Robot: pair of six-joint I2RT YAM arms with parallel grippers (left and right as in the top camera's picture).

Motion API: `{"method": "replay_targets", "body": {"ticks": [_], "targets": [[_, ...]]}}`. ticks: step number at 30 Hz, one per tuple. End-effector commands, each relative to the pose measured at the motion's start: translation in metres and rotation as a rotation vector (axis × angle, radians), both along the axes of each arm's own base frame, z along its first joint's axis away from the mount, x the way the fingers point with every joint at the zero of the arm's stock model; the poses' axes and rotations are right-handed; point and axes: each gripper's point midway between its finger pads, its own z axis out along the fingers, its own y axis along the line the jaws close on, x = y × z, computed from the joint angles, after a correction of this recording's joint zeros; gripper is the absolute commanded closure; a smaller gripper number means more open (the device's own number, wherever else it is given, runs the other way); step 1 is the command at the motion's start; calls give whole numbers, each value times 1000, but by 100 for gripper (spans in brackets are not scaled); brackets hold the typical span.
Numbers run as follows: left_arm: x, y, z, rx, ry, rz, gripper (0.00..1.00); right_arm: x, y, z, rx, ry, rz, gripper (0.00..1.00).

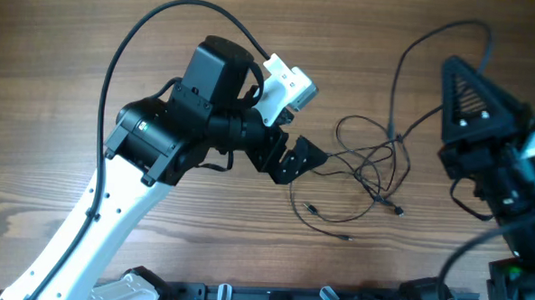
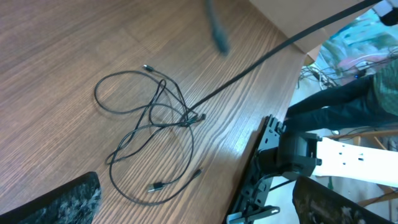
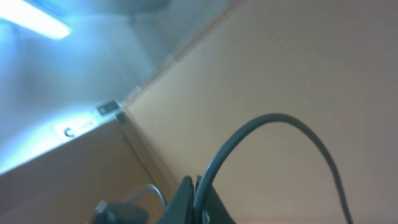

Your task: Untangle cables

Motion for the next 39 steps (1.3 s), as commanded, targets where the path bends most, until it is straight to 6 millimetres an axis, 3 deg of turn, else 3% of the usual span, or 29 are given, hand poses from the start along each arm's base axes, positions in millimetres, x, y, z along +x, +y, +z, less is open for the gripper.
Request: {"method": "replay_targets", "body": {"ticks": [1,6,10,18,21,25,30,39], "targets": [[7,1,0,16,-16,28,0,-26,-11,54,67,-140,-20,96],[12,4,-3,36,-20,54,0,-30,-26,108,129,-235,-89,95],[18,8,-6,57,-12,105,0,-18,-30,137,179,-254,-107,95],[34,24,-16,124,20,279,0,2,-42,167,243,-280,-182,95],[34,25,-16,125,20,278,0,12,-57,162,216,-274,-310,95],[32,26,-18,133,29,278,0,33,-85,136,115,-176,-559,96],[30,27,-20,143,40,277,0,49,-125,100,-119,-37,-910,95],[30,27,-20,142,39,277,0,70,-187,52,-475,212,-1326,96]]}}
